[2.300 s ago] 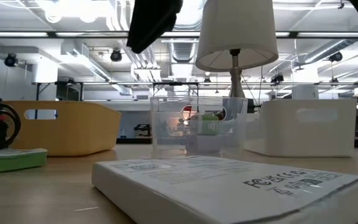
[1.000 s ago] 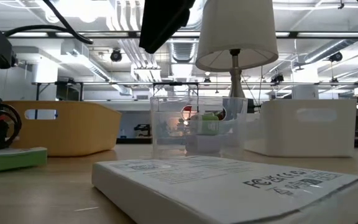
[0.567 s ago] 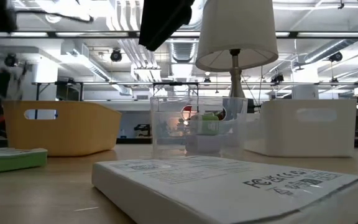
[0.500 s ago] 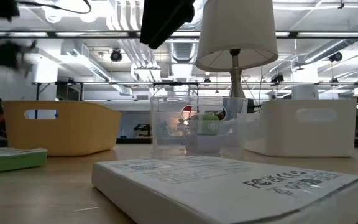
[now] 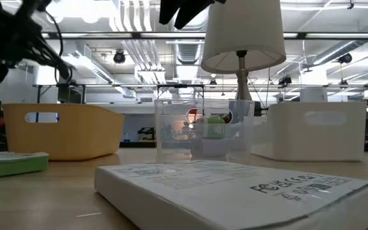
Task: Pick and place items into bin
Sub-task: Put the black charger cable into the orange bin, then put the right white card reader box into the white bin
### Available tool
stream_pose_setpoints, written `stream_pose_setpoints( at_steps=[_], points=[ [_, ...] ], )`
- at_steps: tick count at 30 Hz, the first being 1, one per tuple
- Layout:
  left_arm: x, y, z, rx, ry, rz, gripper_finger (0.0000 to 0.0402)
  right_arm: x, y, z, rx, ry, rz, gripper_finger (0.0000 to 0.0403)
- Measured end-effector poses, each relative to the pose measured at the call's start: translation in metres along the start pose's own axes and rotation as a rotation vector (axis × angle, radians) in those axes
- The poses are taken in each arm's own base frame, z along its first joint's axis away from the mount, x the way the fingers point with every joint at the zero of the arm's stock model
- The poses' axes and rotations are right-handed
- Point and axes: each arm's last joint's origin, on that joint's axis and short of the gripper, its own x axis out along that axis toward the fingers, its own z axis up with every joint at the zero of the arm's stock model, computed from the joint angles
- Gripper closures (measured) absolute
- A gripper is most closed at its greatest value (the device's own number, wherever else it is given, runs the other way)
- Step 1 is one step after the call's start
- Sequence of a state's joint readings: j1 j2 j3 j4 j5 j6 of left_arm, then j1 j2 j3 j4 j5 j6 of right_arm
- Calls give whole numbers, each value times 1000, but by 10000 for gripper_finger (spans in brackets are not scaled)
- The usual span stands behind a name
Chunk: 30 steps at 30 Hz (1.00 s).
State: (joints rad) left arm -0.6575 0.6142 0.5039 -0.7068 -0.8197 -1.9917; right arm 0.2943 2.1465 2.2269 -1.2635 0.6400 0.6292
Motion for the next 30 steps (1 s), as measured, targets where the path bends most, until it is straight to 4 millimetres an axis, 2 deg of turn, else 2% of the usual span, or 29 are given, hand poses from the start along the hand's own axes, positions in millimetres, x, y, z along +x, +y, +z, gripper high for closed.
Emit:
stream_pose_setpoints(
  at_steps=[6, 12, 19, 25, 27, 30],
  points=[
    [24, 17, 0, -45, -12, 34, 340, 4, 1, -4, -15, 15, -13, 209],
    [41, 22, -3, 32, 37, 61, 330, 5, 0, -6, -25, 26, -21, 209],
    [38, 6, -6, 109, 118, 58, 320, 4, -1, -9, -47, 48, -33, 209],
    [36, 4, -3, 147, 92, 109, 257, 4, 0, -10, -65, 59, -23, 209],
    [35, -3, -5, 159, 115, 42, 239, 1, 1, -14, -127, 91, -11, 209],
    [31, -24, -10, 272, 221, -172, 226, -3, 6, -25, -198, 159, 11, 209]
  ],
)
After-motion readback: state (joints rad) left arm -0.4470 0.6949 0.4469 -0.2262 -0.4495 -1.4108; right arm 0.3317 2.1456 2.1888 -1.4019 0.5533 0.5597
